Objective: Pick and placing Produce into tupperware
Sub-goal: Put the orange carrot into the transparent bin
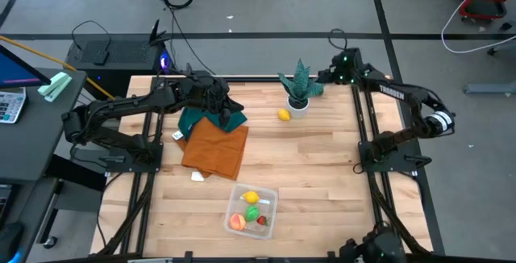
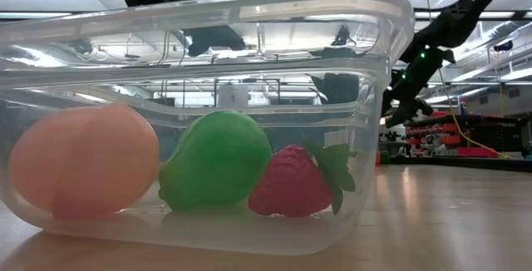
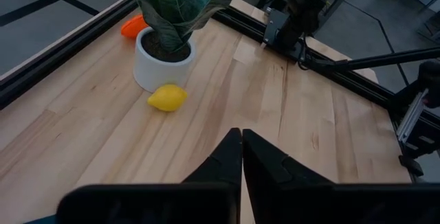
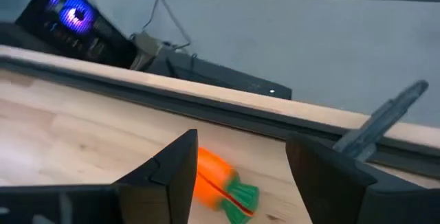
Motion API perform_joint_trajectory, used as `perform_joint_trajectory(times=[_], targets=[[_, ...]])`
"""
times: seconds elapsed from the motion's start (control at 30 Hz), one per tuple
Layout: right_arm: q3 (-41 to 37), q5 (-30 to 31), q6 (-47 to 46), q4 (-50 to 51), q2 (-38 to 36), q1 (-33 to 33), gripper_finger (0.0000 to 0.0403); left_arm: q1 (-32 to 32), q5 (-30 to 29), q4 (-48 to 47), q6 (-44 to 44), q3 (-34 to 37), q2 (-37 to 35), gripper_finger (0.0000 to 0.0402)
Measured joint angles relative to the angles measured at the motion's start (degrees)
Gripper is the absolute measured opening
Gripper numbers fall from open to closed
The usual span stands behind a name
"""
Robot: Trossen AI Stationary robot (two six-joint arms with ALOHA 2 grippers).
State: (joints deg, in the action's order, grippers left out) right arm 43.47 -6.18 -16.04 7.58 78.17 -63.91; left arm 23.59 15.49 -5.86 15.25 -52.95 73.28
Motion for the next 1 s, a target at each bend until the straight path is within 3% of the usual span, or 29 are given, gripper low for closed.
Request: perform_joint_trajectory(times=[0.17,0.6,1.0], targets=[[7.4,-6.1,3.0,9.1,1.7,-3.5,0.0188,0.0,0.0,0.0,-0.4,0.0,0.0,0.0013],[25.7,-8.4,7.8,29.2,17.6,-2.2,0.0188,0.0,0.0,0.0,-0.7,0.0,0.0,0.0016],[28.0,-8.8,9.1,34.1,22.4,-0.6,0.0188,0.0,0.0,0.0,-0.5,0.0,0.0,0.0025]])
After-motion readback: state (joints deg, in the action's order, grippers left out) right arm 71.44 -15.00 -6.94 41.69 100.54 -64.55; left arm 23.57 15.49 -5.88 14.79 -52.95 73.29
